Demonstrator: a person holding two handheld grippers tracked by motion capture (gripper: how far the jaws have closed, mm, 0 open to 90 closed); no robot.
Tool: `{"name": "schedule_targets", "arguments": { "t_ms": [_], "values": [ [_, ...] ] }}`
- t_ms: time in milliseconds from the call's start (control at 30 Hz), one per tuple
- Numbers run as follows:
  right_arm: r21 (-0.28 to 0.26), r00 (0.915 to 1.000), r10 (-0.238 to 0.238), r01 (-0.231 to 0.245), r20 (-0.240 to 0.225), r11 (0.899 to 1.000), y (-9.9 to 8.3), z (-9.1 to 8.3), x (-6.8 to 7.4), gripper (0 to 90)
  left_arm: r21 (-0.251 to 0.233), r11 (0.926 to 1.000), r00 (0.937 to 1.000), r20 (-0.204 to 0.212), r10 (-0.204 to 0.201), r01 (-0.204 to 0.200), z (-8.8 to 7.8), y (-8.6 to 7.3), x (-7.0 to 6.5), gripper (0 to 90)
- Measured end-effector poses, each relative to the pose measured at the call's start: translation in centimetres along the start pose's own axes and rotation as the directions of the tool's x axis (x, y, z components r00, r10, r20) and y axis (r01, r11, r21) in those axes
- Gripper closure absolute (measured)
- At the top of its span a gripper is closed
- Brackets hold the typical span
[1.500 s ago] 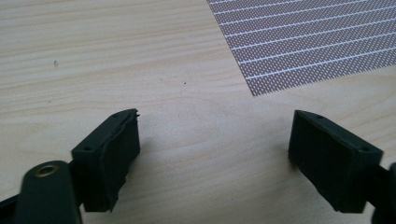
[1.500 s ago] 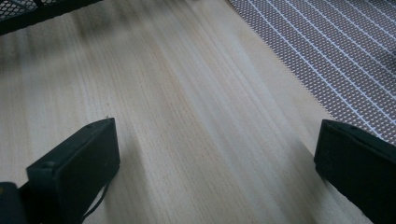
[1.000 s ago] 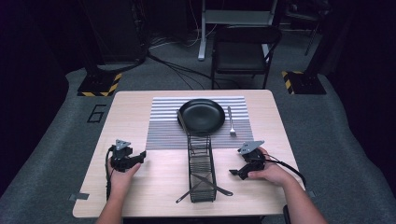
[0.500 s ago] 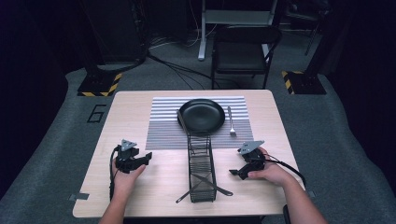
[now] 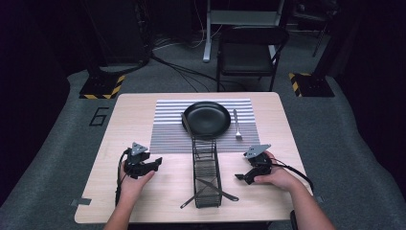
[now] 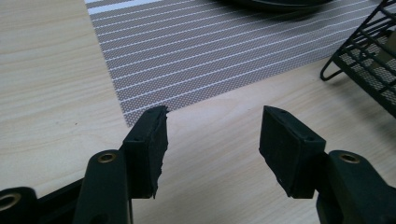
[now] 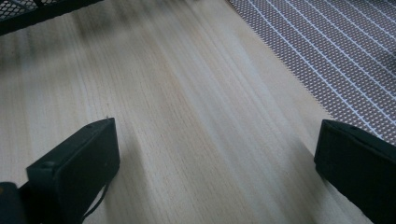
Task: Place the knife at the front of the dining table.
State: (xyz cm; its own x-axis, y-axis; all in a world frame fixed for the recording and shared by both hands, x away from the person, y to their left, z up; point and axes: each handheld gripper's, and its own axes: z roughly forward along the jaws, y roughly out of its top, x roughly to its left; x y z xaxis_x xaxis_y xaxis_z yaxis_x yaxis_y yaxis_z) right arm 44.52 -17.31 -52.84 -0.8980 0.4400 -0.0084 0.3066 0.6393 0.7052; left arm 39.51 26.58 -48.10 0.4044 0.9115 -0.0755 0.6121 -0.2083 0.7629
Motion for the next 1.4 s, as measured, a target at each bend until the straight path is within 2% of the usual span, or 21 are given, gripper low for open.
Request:
{"name": "schedule_targets", "arguments": {
  "t_ms": [67,100,167,333,400,500,567,700,800,967,1200,1400],
  "values": [
    [0.0,1.0,0.0,0.0,0.0,1.0,0.0,0.0,0.0,0.0,0.005,1.0,0.9999,0.009,0.005,-0.005,-0.1,0.2,-0.3,42.9],
    [-0.001,1.0,-0.002,0.002,0.0,1.0,0.0,0.0,0.0,0.0,0.011,0.9999,0.9995,0.031,0.004,-0.005,-0.1,0.4,-0.6,43.6],
    [0.0,1.0,-0.002,0.002,0.0,1.0,0.0,0.0,0.0,0.0,0.025,0.9997,0.9989,0.048,0.0,-0.002,-0.2,0.6,-1.0,44.5],
    [0.0,1.0,-0.002,0.002,-0.001,1.0,0.0,0.0,0.0,0.0,0.026,0.9996,0.9987,0.05,0.012,-0.013,-0.4,1.1,-1.6,46.6],
    [-0.001,1.0,-0.006,0.006,0.0,1.0,0.0,0.0,0.0,0.0,0.036,0.9988,0.9981,0.053,0.031,-0.033,-0.7,1.5,-1.8,47.4],
    [0.0,1.0,-0.002,0.002,-0.001,1.0,0.0,0.0,0.0,0.0,0.019,0.9997,0.9971,0.075,0.013,-0.015,-1.0,2.3,-2.3,48.4],
    [-0.001,1.0,-0.006,0.006,0.0,1.0,0.0,0.0,0.0,0.0,0.01,0.9998,0.997,0.076,0.015,-0.016,-1.3,2.9,-2.6,48.6],
    [0.0,1.0,-0.001,0.001,0.0,1.0,0.0,0.0,0.0,0.0,-0.008,0.9999,0.9936,0.113,0.008,-0.007,-1.8,4.4,-3.3,49.5],
    [0.0,1.0,-0.001,0.001,-0.001,1.0,0.0,0.0,0.0,0.0,-0.02,0.9998,0.9938,0.111,0.007,-0.005,-1.9,5.0,-3.8,49.9],
    [0.004,1.0,0.004,-0.004,-0.002,1.0,0.0,0.0,0.0,0.0,-0.035,0.9991,0.9935,0.111,0.025,-0.022,-2.1,6.3,-4.5,51.2],
    [0.0,1.0,-0.002,0.002,-0.001,1.0,0.0,0.0,0.0,0.0,-0.044,0.9978,0.9898,0.131,0.055,-0.05,-2.1,7.7,-5.3,53.5],
    [0.0,1.0,-0.001,0.001,-0.001,1.0,0.0,0.0,0.0,0.0,-0.053,0.9969,0.9862,0.152,0.066,-0.058,-1.9,8.6,-6.2,55.0]
  ]
}}
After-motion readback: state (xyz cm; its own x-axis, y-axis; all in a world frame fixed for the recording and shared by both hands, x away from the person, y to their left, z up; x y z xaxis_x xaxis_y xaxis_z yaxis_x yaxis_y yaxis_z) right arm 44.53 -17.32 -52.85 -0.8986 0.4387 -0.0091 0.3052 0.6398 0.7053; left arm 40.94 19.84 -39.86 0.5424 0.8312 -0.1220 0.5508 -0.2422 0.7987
